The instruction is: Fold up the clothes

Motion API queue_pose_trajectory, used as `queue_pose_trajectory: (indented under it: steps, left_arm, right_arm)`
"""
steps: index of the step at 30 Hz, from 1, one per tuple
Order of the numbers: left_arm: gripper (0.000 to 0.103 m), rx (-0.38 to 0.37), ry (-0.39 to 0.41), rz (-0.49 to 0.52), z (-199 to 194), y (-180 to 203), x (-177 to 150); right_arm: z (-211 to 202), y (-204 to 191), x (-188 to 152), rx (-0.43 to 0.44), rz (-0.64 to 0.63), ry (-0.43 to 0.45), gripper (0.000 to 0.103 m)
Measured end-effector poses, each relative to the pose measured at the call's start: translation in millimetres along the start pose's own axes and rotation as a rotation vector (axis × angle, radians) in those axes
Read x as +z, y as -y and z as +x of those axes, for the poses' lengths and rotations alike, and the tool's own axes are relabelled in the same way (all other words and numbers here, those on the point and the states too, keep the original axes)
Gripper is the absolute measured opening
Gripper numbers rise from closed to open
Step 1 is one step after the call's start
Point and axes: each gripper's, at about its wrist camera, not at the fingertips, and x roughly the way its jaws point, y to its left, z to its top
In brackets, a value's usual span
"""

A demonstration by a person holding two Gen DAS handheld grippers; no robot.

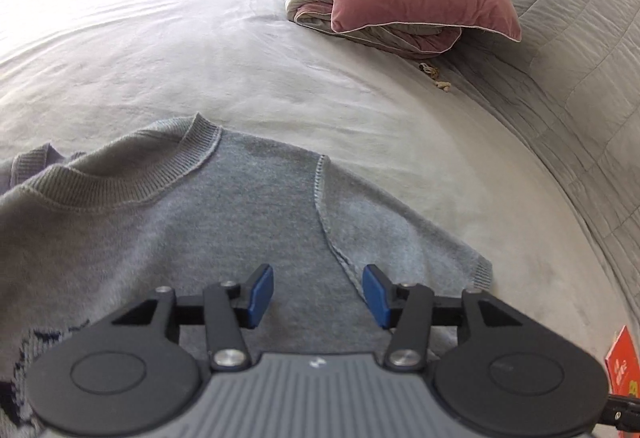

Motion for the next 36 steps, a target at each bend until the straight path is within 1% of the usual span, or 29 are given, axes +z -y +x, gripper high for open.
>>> queue_pose_trajectory:
  steps: [3,5,10,13,16,17,18,19,22,25,28,29,30,34,35,36]
  left_arm:
    - [0.052,0.058,0.024,0.041,10,-9,19]
    - [0.052,0.101,0.040,0.075,18,-14,32]
    - [0.055,0.203,0.055,0.119,42,-31,59]
    - [0.055,0.229,0.057,0.118,56,-40,68]
    - [0.054,0.238,0.077,0.128,63,-39,66]
    - [0.054,0.241,0.086,0.135,65,-37,64]
    - [0.054,0.245,0.096,0.142,66,-36,63]
    - [0.054,0.248,0.106,0.148,67,-34,61]
    - [0.056,0.260,0.140,0.163,69,-32,56]
    - [0.058,0.263,0.159,0.156,69,-33,53]
    - [0.059,0.278,0.158,0.155,66,-31,55]
    - [0.060,0.284,0.160,0.150,64,-30,56]
    - [0.060,0.278,0.167,0.138,59,-30,56]
    - [0.064,0.241,0.192,0.091,38,-27,52]
    - [0.065,0.230,0.196,0.083,32,-25,50]
    - [0.066,0.221,0.197,0.079,27,-24,47]
  right_arm:
    - [27,12,13,-0.024,0.017,-0.018,0.042]
    - [41,15,20,-0.030,0.010,-0.015,0.042]
    - [66,14,37,-0.019,-0.013,0.038,0.042]
    - [81,14,45,-0.027,-0.026,0.070,0.039]
    - [91,14,46,-0.054,-0.042,0.099,0.021]
    - [93,12,45,-0.074,-0.062,0.103,0.006]
    - [94,10,45,-0.093,-0.087,0.107,0.001]
    - [93,6,46,-0.110,-0.121,0.116,0.001]
    - [83,-1,55,-0.187,-0.212,0.197,0.001]
    - [93,8,66,-0.234,-0.210,0.168,0.000]
    - [102,10,64,-0.253,-0.236,0.151,0.000]
    - [101,9,64,-0.254,-0.232,0.149,0.004]
    - [100,7,64,-0.252,-0.228,0.149,0.014]
    - [89,-6,61,-0.234,-0.208,0.154,0.017]
    - [86,-9,60,-0.229,-0.203,0.156,0.021]
    - [83,-12,59,-0.224,-0.198,0.157,0.029]
